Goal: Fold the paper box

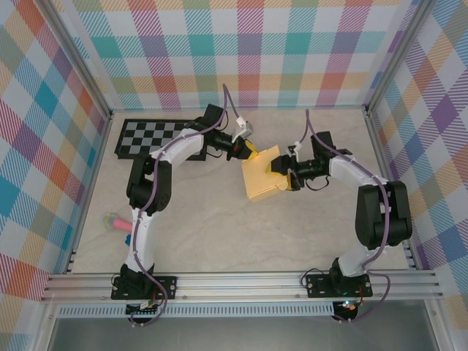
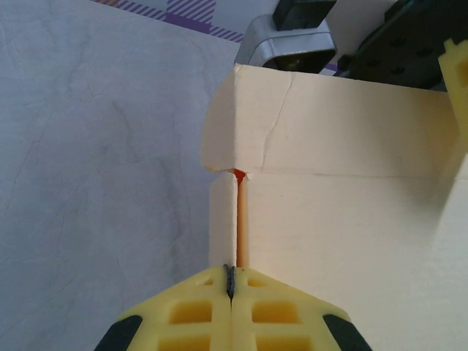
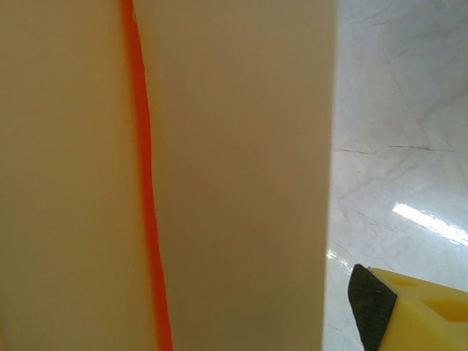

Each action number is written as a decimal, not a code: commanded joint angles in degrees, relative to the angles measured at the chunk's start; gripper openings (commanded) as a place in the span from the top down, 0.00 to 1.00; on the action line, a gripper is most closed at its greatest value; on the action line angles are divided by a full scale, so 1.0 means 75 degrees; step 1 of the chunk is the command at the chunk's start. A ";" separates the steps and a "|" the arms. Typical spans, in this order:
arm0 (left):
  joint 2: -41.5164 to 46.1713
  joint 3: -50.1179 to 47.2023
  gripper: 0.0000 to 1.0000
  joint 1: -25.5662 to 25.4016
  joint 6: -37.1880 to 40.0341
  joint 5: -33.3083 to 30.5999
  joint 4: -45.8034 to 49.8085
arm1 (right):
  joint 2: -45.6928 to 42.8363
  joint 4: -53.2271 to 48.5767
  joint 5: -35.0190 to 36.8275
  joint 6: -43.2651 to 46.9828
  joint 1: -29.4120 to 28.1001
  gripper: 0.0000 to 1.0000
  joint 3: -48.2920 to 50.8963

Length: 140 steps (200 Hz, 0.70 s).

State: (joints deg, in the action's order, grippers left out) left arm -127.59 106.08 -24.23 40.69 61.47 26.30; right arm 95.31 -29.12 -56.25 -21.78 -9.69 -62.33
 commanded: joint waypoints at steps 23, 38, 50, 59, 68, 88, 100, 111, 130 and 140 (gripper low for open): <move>0.0209 -0.0035 1.00 0.0043 -0.0156 0.0126 -0.0241 | 0.0270 -0.0169 0.0016 0.0005 -0.0307 0.38 -0.0591; 0.0141 -0.0029 1.00 0.0044 -0.0395 -0.0043 -0.0376 | 0.0247 -0.0284 0.0406 -0.0103 -0.0331 0.45 -0.0651; 0.0094 -0.0035 0.99 0.0055 -0.0438 -0.0062 -0.0407 | 0.0190 -0.0333 0.0796 -0.0384 -0.0367 0.53 -0.0675; 0.0082 -0.0050 0.97 0.0066 -0.0528 -0.0078 -0.0449 | 0.0133 -0.0391 0.1152 -0.0578 -0.0453 0.57 -0.0710; 0.0077 -0.0052 0.94 0.0077 -0.0525 -0.0063 -0.0435 | 0.0052 -0.0458 0.1533 -0.0679 -0.0593 0.58 -0.0762; 0.0177 -0.0144 0.56 0.0123 -0.0699 -0.0212 -0.0526 | -0.0077 -0.1124 0.2836 -0.0881 -0.0911 0.58 -0.1132; 0.0324 -0.0292 0.45 0.0215 -0.0807 -0.0384 -0.0637 | -0.0224 -0.1301 0.3516 -0.1168 -0.1033 0.58 -0.1216; 0.0477 -0.0414 0.41 0.0315 -0.0941 -0.0557 -0.0730 | -0.0291 -0.1656 0.4300 -0.1461 -0.1165 0.58 -0.1384; 0.0775 -0.0756 0.41 0.0544 -0.1528 -0.0938 -0.1145 | -0.0302 -0.2397 0.6071 -0.2314 -0.1544 0.58 -0.1670; 0.1036 -0.1119 0.41 0.0625 -0.1898 -0.1328 -0.1613 | -0.0258 -0.2713 0.6882 -0.2975 -0.1847 0.59 -0.1806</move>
State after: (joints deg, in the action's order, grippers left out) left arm -126.26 101.73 -22.11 32.73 56.47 20.75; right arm 95.04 -40.51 -24.05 -32.80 -20.03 -72.36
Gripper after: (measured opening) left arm 0.592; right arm 0.430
